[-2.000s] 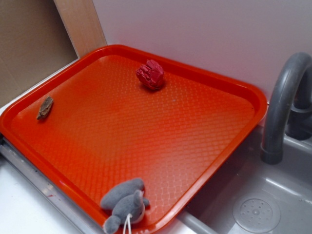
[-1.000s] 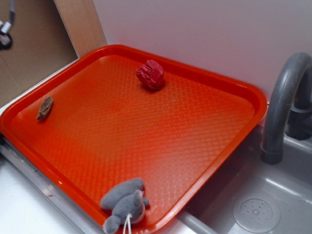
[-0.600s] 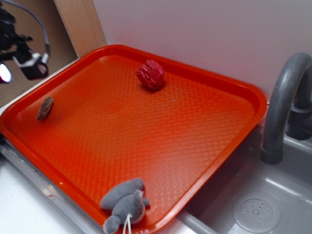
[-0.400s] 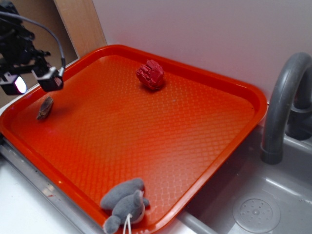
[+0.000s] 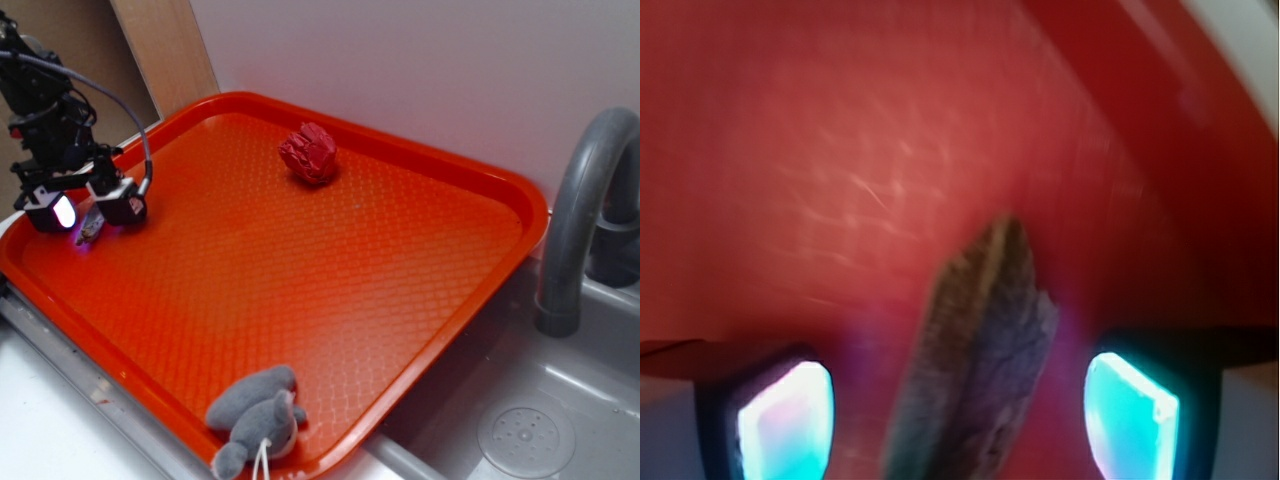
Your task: Grab the wood chip.
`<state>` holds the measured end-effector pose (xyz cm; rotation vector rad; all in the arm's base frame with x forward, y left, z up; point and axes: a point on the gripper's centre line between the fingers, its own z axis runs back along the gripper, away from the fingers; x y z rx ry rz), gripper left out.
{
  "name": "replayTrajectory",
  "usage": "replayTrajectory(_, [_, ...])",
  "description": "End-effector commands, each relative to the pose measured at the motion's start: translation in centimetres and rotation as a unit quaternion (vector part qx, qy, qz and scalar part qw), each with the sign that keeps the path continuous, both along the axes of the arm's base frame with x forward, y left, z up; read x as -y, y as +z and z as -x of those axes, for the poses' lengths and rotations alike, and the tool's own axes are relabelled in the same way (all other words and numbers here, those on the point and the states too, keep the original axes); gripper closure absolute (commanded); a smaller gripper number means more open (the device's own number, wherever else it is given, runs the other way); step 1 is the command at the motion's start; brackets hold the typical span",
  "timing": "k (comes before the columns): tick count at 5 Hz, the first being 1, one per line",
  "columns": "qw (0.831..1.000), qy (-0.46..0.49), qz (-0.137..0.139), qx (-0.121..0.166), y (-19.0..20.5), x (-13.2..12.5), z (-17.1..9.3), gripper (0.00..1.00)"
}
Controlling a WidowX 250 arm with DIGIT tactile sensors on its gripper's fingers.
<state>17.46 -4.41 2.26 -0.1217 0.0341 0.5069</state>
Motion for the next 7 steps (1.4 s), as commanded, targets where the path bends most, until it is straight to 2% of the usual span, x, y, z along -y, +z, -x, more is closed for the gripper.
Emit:
replayTrajectory(1, [0.999,-0.034,-0.002,0.001,-0.1,1.3,0.5,1.00])
replayTrajectory(2, [0.999,-0.043,-0.009,0.005,0.1,1.6,0.9,1.00])
replayTrajectory(3, [0.996,-0.087,-0.010,0.026,2.4,2.5,1.2,1.00])
replayTrajectory(4, [0.981,-0.183,0.031,0.048,6.8,3.2,0.8,1.00])
replayTrajectory(5, [0.951,-0.298,0.074,0.030,10.7,3.5,0.3,1.00])
replayTrajectory(6, [0.915,-0.395,0.070,0.052,15.3,4.6,-0.1,1.00])
replayTrajectory(7, [0.896,-0.432,0.072,0.077,19.1,5.5,-0.5,1.00])
